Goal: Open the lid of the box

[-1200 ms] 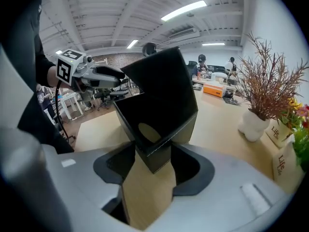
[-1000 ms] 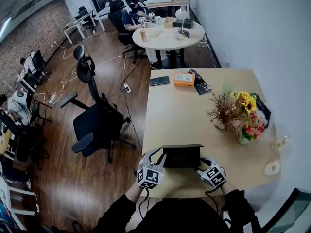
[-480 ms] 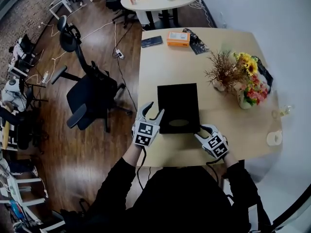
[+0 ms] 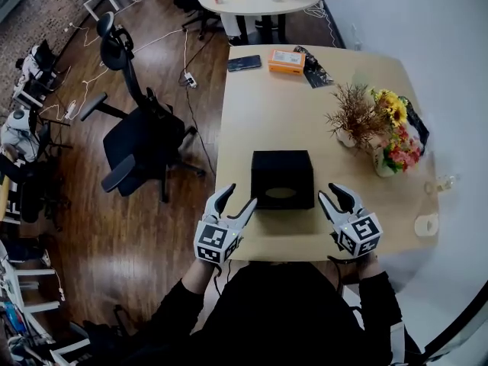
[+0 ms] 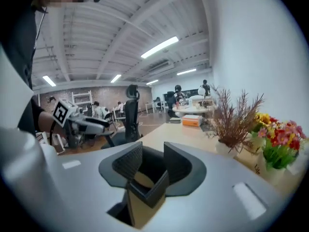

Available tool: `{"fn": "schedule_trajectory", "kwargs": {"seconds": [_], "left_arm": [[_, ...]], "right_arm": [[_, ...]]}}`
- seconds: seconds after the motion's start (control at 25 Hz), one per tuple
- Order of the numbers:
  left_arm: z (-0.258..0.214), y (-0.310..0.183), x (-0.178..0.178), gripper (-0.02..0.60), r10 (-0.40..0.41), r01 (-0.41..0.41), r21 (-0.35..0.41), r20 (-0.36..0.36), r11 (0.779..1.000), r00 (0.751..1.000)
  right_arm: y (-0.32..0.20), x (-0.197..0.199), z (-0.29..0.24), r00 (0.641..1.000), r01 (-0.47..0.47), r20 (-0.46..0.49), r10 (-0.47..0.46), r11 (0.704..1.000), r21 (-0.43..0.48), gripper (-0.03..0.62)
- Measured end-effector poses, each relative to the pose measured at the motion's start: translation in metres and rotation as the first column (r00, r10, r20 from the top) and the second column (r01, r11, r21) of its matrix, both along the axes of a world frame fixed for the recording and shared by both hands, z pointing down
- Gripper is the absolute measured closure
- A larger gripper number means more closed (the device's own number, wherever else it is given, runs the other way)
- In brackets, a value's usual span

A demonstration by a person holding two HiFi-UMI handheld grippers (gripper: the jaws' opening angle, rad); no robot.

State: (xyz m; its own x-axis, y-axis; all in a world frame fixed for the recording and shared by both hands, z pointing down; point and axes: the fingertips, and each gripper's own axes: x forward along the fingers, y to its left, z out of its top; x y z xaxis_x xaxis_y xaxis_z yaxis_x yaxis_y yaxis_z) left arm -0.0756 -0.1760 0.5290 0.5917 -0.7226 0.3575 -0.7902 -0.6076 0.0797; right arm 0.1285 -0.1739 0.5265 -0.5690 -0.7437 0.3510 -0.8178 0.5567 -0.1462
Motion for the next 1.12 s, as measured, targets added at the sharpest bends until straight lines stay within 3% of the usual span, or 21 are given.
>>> {"fn": "schedule_trajectory", "kwargs": {"seconds": [0.16, 0.4, 0.56, 0.64, 0.8, 1.0, 1.12], "left_arm": [[-0.033, 0.028, 0.008, 0.331, 0.038, -0.036, 0.040, -0.060, 0.999, 0.997], [-0.063, 0.057, 0.034, 0.333, 0.131, -0.122, 0.102, -0.085, 0.987, 0.988], [-0.099, 0.056, 0.040, 0.378, 0.114, -0.113, 0.289, 0.013, 0.951, 0.993], [-0.111, 0.059, 0.042, 0.414, 0.111, -0.122, 0.335, 0.054, 0.934, 0.992], [-0.119, 0.058, 0.047, 0.446, 0.117, -0.124, 0.342, 0.039, 0.931, 0.992], [-0.114, 0.056, 0.054, 0.456, 0.103, -0.075, 0.284, -0.088, 0.956, 0.991], [-0.111, 0.055, 0.052, 0.457, 0.098, -0.073, 0.269, -0.084, 0.960, 0.992]], "right_arm": [[0.000, -0.006, -0.064, 0.997, -0.033, 0.071, 0.025, 0.992, 0.123, 0.467], [0.016, -0.024, -0.113, 0.996, -0.039, 0.082, 0.019, 0.968, 0.248, 0.482], [0.029, -0.037, -0.132, 0.995, -0.047, 0.101, 0.014, 0.943, 0.328, 0.510], [0.036, -0.043, -0.138, 0.994, -0.041, 0.105, 0.004, 0.934, 0.356, 0.527], [0.042, -0.051, -0.139, 0.995, -0.019, 0.096, -0.018, 0.928, 0.371, 0.547], [0.044, -0.051, -0.135, 0.995, -0.007, 0.094, -0.030, 0.927, 0.375, 0.590], [0.045, -0.055, -0.133, 0.995, 0.014, 0.082, -0.049, 0.927, 0.375, 0.594]]}}
